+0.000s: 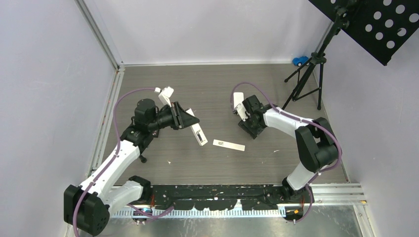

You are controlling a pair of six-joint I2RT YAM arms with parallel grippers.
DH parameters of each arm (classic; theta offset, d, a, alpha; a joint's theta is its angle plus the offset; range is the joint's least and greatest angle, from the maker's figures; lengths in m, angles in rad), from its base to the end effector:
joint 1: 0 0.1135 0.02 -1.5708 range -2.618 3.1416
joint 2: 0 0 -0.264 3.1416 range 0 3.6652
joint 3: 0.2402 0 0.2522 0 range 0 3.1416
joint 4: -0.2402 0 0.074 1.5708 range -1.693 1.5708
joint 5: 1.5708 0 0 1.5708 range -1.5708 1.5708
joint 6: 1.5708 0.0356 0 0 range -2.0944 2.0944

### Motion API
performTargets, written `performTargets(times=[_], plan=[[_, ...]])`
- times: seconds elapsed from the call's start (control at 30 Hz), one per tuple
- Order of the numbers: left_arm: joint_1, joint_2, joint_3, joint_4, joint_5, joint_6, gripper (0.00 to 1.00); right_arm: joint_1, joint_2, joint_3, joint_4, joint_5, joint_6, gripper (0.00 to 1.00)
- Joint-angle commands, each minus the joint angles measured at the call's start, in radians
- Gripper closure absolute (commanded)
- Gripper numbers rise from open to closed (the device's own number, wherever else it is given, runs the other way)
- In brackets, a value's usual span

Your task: Load the batteries into the remote control

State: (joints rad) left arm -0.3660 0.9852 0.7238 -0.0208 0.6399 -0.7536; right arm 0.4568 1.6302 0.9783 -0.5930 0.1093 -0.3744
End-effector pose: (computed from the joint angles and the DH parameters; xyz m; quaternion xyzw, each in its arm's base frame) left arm 0.2022 -0.1003 0.2996 0.0392 0.7811 -0.5158 0.3496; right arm 0.2726 0.1296 0.1725 -0.3897 0.9050 -0.0472 0.1641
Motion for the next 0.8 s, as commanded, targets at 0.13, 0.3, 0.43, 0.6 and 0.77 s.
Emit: performTargets(times=[0.13,0.3,0.43,0.6,0.77], plan=[[0.002,-0.002,0.057,0.024,0.025,-0.002,1.0,-0.008,0.081,-0.001,0.105,-0.007,-0.106,0.48],[0.002,-0.008,0.057,-0.006,0.027,0.005,1.0,-0.038,0.091,0.003,0.08,-0.093,-0.111,0.54],[0.003,-0.013,0.057,-0.014,0.027,0.007,1.0,-0.045,0.104,0.014,0.035,-0.148,-0.099,0.69],[0.003,-0.02,0.055,-0.021,0.027,0.008,1.0,-0.058,0.131,0.06,-0.04,-0.182,-0.081,0.89],[0.003,-0.032,0.053,-0.038,0.017,0.014,1.0,-0.068,0.138,0.076,-0.069,-0.174,-0.064,0.77]])
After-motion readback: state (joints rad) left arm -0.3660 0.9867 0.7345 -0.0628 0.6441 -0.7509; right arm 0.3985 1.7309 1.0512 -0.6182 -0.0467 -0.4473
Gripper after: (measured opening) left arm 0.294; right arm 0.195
